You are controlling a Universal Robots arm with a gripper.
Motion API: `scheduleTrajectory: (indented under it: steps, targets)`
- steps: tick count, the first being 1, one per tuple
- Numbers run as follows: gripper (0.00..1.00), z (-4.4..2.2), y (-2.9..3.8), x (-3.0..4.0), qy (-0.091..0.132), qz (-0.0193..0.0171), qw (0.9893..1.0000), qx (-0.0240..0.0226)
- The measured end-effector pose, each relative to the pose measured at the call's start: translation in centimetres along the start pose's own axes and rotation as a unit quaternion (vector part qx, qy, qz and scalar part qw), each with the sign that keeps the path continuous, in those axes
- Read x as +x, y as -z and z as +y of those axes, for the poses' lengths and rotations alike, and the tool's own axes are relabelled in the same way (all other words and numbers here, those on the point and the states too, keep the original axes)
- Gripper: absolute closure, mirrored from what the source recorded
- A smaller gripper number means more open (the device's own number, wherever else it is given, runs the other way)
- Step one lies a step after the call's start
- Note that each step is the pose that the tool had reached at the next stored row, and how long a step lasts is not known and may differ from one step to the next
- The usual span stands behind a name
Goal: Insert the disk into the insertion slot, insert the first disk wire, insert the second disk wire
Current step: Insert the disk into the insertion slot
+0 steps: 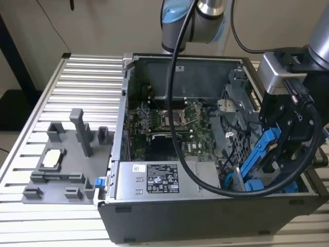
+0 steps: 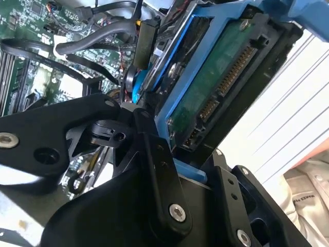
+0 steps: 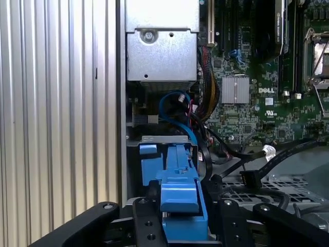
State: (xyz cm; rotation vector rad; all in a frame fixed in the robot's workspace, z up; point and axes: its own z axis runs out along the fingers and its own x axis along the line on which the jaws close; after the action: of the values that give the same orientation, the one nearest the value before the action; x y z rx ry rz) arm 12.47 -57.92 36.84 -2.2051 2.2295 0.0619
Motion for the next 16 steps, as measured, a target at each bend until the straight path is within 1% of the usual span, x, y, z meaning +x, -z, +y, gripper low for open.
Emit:
scheduleTrajectory:
  steps: [1,2,4,5,8,9,12,14,16]
  targets:
    - [0.54,-0.01,0.0,0.0,0.0,-0.0001,1.0,0.0]
    - [0.54,-0.01,-0.01,0.01,0.0,-0.0017,1.0,0.0]
    - [0.54,0.0,0.0,0.0,0.0,-0.009,1.0,-0.0001]
    - [0.54,0.0,0.01,0.0,0.0,-0.0096,1.0,-0.0001]
    - [0.55,0.0,0.01,0.0,0.0,-0.0096,1.0,-0.0001]
    - [0.63,0.0,0.01,0.0,0.0,-0.0096,1.0,-0.0002]
    - [0.63,0.0,0.01,0.0,0.0,-0.0098,1.0,-0.0001]
    - [0.63,0.03,0.28,0.0,0.0,-0.009,1.0,-0.0001]
    - [0.63,0.06,0.78,-0.02,0.0,-0.0087,1.0,-0.0002]
